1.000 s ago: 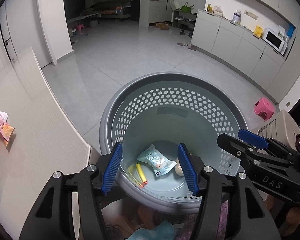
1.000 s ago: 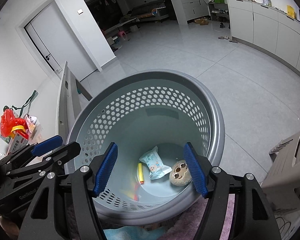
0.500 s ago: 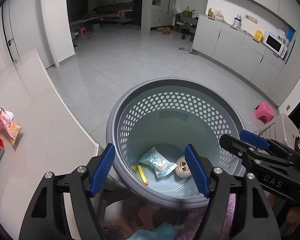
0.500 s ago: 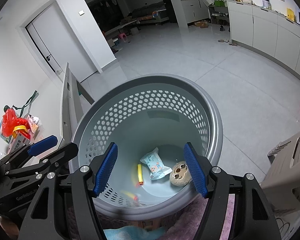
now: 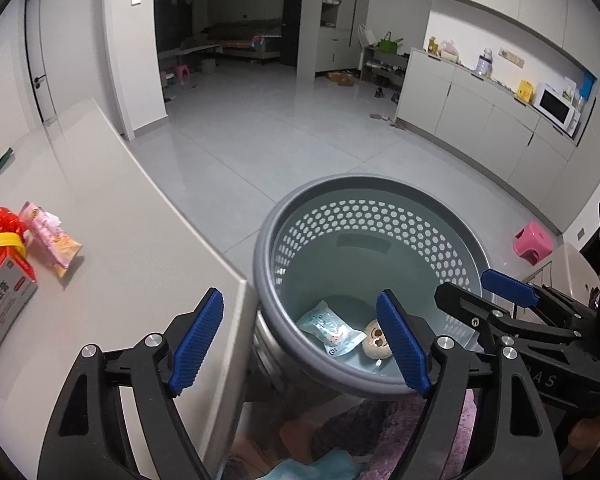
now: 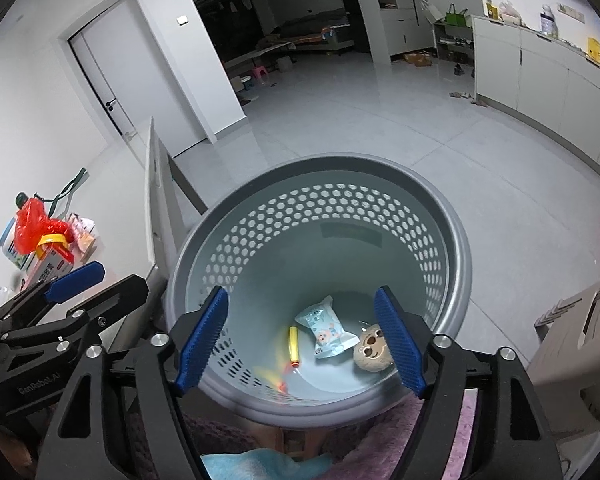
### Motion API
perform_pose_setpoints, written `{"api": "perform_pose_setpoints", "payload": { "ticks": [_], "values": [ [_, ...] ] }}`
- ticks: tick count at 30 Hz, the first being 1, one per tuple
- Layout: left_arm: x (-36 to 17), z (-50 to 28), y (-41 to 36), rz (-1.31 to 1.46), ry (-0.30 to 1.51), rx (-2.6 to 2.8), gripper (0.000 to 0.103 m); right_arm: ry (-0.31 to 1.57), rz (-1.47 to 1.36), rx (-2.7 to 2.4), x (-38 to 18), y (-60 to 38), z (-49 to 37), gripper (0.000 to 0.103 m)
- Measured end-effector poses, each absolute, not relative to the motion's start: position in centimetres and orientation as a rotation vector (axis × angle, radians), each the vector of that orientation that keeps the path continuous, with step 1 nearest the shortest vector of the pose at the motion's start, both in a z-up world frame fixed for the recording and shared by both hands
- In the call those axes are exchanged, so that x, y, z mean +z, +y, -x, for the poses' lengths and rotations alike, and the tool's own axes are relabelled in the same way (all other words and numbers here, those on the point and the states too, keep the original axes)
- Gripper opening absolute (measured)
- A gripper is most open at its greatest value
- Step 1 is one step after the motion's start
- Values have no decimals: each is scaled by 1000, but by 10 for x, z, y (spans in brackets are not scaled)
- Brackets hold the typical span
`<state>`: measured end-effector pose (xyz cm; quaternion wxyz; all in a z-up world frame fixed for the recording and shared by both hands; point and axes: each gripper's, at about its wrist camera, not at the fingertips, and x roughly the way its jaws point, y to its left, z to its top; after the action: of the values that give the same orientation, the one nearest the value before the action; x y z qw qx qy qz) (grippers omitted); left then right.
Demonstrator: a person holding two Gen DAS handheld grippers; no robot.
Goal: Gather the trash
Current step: 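Move both open tools back from the basket toward the table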
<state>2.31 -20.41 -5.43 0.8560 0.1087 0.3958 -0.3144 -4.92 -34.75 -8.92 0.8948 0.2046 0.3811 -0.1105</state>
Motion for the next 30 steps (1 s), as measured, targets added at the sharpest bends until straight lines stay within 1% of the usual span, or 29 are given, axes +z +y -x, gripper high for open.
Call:
{"api": "perform_pose_setpoints", "payload": {
  "ticks": [7, 9, 20, 24, 30],
  "values": [
    [-45, -21, -181, -201, 808, -632, 80, 785, -395, -208, -83, -330, 49, 76],
    [-43, -20, -174, -191, 801, -623, 83, 788, -384, -199, -81, -323, 47, 76],
    [-31, -18, -135, -150, 784, -567, 83, 774, -340, -146, -70, -288, 45, 76],
    [-30, -14, -118, -132, 775, -543, 86, 772, -324, -120, -68, -276, 44, 76],
    [-30, -11, -97, -118, 768, -510, 87, 781, -306, -73, -68, -253, 37, 76]
  ]
}}
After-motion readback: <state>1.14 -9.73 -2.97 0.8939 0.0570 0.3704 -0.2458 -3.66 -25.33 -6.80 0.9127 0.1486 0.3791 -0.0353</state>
